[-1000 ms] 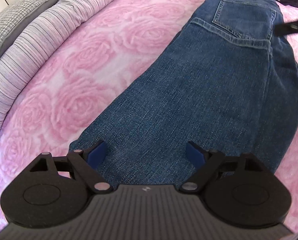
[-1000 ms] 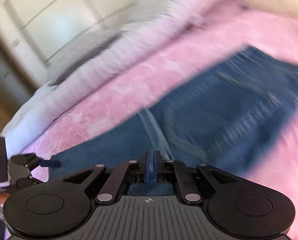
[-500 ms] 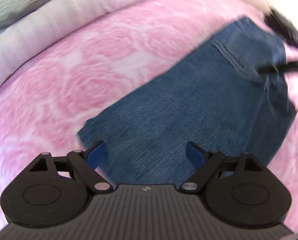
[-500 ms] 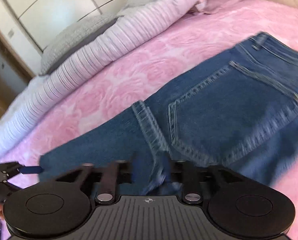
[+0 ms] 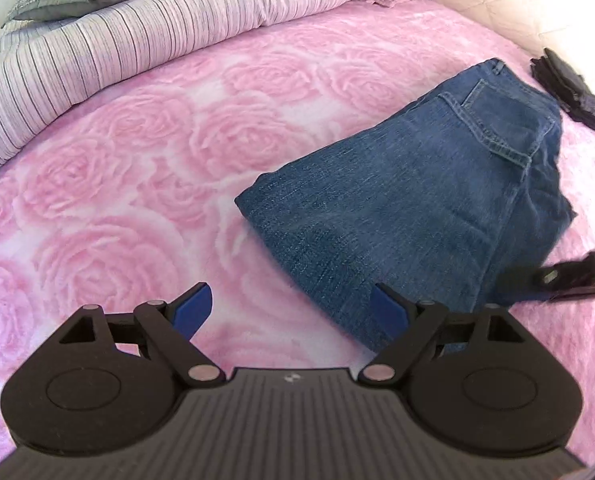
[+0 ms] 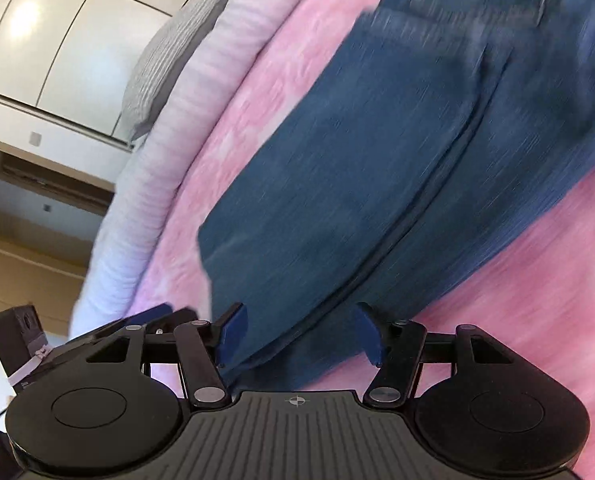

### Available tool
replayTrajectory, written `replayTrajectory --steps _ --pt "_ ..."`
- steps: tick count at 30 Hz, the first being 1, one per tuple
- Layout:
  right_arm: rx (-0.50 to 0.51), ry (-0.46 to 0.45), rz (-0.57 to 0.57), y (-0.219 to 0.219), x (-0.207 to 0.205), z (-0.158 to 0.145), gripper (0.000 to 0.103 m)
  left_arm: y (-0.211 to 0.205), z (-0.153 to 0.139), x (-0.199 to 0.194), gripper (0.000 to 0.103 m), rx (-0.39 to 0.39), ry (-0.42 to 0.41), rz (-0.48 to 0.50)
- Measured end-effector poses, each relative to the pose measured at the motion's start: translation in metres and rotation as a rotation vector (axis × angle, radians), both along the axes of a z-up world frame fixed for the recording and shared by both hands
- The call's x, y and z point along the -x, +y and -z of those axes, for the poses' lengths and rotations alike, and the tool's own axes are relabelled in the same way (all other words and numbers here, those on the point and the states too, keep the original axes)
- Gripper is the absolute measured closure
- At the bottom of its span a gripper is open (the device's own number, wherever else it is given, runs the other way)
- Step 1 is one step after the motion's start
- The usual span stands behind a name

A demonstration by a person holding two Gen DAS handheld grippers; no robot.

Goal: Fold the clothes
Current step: 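Grasp the folded edge of the jeans with the right gripper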

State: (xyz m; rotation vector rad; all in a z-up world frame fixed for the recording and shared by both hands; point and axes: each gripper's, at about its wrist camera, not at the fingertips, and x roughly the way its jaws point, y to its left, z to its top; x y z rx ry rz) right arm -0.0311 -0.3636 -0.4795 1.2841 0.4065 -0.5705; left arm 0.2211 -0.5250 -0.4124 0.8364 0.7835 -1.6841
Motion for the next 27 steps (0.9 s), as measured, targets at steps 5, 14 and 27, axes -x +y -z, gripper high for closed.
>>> replayTrajectory --steps 5,14,27 --pt "-0.033 -0.076 -0.004 0.014 -0.033 0.014 0.041 -0.013 -0.006 -0.01 0.019 0.032 0.037 0.022" --pt "-0.019 -0.195 0.069 0.007 -0.068 0.041 0.041 -0.077 0.016 -0.022 0.021 0.001 0.018 0.063" --pt "0.324 0.04 -0.283 0.024 -0.123 0.012 0.051 -0.087 0.043 -0.021 0.016 -0.045 -0.093 0.075"
